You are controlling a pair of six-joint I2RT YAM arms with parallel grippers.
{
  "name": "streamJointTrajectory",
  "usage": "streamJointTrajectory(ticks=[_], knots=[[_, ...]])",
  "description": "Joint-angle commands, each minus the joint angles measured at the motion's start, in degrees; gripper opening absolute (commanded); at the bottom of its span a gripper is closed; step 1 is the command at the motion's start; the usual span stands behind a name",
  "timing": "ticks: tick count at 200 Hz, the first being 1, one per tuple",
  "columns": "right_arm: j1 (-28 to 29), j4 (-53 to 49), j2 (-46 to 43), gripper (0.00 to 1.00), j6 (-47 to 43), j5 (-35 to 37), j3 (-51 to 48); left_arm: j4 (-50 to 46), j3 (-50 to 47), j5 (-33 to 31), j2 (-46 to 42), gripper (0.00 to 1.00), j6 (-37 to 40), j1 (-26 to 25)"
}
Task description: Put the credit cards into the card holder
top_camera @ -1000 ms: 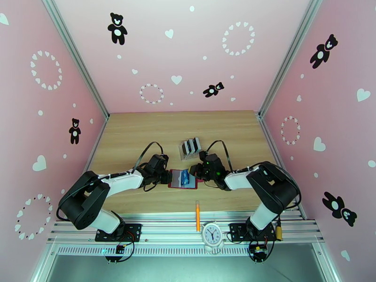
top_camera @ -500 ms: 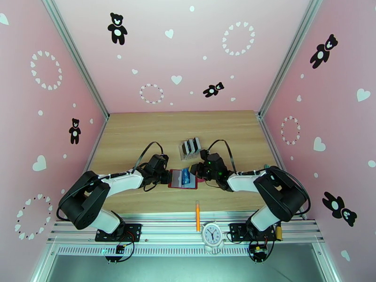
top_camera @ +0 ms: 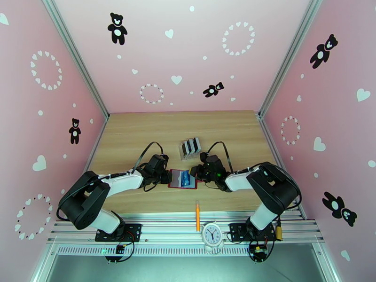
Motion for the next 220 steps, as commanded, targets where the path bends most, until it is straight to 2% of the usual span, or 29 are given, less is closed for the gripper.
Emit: streamJointTrajectory(ticks=[1,220], knots=[[0.3,1.8,1.6,0.0,0.5,0.0,0.4,-2.5,-2.0,1.0,1.6,0.2,-0.9,-0.6],[0.4,5.8,5.6,0.0,0.3,0.6,0.9,-3.5,-4.0,0.2,0.8,0.13,-1.9,-0.8]])
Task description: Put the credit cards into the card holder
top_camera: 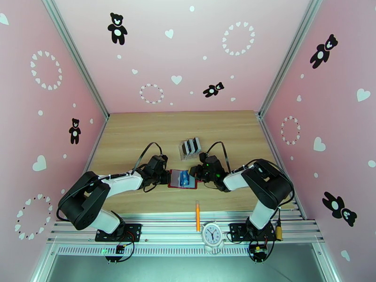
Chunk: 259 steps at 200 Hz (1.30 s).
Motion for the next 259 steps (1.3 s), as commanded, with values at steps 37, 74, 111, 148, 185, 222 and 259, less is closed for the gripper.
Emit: streamJointTrajectory(ticks=[37,74,111,148,185,222,259], knots=[[0.4,1.3,2.3,0.0,-0.6,0.4,1.6,-5.8,-2.6,0.5,1.0,0.13,-0.8,-0.8],[0.3,0.1,1.5,0.0,-0.8,0.1,2.0,-7.0,-2.6,-0.4,-2.2,0.18,-1.2,-0.8],[0.4,-0.7,1.3,0.0,-1.1,0.1,1.9,-8.3,-1.9,0.0,-5.8,0.28,-1.7,-0.8],[0.3,-1.3,1.0,0.0,-1.4,-0.1,2.4,-6.7,-1.8,3.3,-7.0,0.37,-1.7,-0.8],[0.4,-1.4,1.1,0.0,-1.4,-1.0,2.7,-5.7,-0.8,3.7,-3.7,0.37,-0.7,-0.8],[0.4,-3.5,0.0,0.0,-1.9,-0.7,2.8,-3.9,-0.6,5.1,-0.2,0.27,-0.7,-0.8],[0.2,-5.0,-0.9,0.0,-2.2,1.2,2.4,-5.2,-0.8,3.5,1.2,0.16,-0.8,-0.8]])
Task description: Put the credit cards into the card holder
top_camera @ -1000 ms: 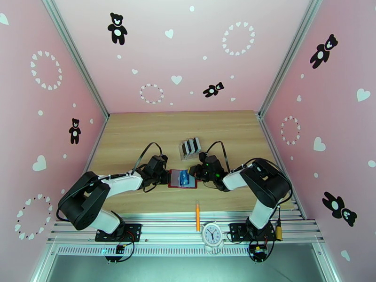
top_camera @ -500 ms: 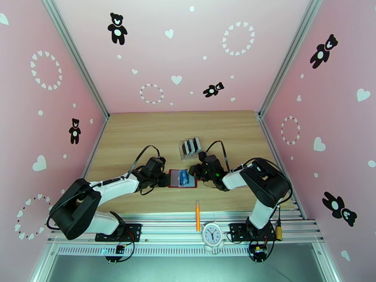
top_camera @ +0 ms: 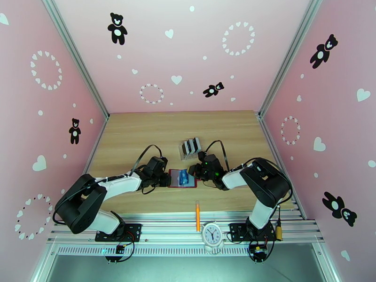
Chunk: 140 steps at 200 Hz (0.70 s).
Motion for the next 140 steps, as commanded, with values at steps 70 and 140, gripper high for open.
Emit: streamJointTrajectory(ticks=[70,140], knots=[[0.6,-2.3,-2.7,0.0,0.6,5.7,-1.7,-1.0,-1.8,-0.5,4.2,0.11,-0.7,-2.0],[4.6,-5.6,-8.3,0.0,1.8,15.9,-4.3,-0.2,-1.9,-0.7,5.8,0.1,-1.2,-2.8]])
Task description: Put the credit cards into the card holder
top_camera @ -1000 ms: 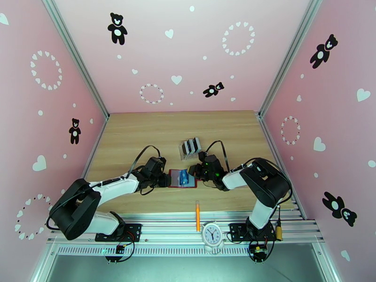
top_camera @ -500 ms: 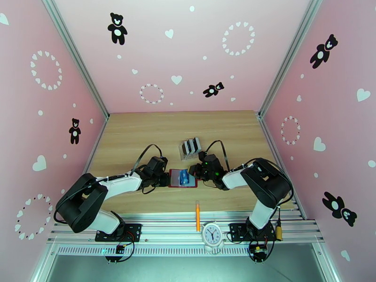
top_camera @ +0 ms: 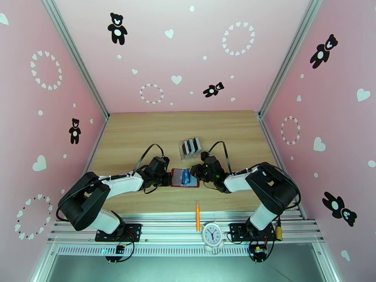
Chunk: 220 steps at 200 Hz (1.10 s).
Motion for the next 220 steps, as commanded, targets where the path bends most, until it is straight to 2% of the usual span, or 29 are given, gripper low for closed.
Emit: streamJointTrajectory(ticks=[1,77,220], knots=[[1.5,-3.5,-2.7,0.0,0.8,5.5,-1.9,-4.1,-1.8,-0.4,3.9,0.1,-0.7,-1.6],[1.9,-7.5,-7.6,0.0,0.7,10.7,-3.8,-3.6,-2.0,-0.7,4.6,0.09,-1.0,-1.8],[2.3,-4.1,-3.2,0.0,0.8,10.4,-4.3,-3.0,-2.3,0.1,3.9,0.08,-1.3,-1.8]])
